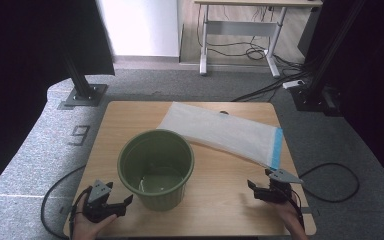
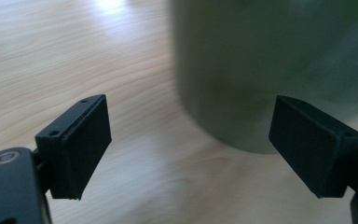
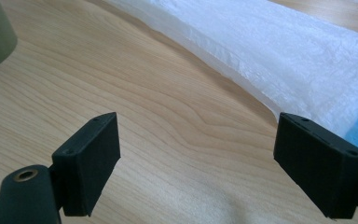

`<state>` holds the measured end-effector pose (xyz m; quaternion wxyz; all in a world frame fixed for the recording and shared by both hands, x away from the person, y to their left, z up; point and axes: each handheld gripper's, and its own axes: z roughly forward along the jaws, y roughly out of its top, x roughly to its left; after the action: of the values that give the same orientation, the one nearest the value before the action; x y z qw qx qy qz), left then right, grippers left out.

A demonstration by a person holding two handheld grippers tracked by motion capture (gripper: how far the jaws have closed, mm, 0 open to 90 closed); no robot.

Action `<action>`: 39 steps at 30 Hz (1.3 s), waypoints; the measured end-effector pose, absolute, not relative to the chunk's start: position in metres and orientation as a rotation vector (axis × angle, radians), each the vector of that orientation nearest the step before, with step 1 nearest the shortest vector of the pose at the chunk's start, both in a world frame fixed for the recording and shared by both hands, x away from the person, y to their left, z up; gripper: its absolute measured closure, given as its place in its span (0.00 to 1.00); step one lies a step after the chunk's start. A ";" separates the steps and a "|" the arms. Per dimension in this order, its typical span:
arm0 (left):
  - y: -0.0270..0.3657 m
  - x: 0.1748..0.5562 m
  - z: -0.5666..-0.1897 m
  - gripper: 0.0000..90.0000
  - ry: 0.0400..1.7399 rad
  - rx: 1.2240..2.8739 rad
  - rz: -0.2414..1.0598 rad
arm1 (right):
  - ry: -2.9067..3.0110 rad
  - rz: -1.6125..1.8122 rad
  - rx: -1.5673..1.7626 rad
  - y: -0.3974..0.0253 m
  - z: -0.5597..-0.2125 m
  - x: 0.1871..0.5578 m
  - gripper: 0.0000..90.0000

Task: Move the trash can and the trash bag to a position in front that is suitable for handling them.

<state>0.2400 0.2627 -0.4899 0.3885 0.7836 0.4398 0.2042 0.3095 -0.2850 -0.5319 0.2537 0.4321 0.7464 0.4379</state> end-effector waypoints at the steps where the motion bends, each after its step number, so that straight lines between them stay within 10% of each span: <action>1: 0.257 0.235 -0.487 0.12 1.068 1.991 0.492 | 2.034 1.192 1.168 -0.284 -0.532 0.310 0.16; 39: 0.160 0.311 -0.472 0.07 0.844 2.073 0.373 | 2.046 1.178 1.177 -0.287 -0.536 0.308 0.17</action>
<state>0.3115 0.1597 -0.4719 0.4226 0.8279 0.3372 0.1489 0.3084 -0.2872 -0.5357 0.2493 0.4321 0.7511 0.4324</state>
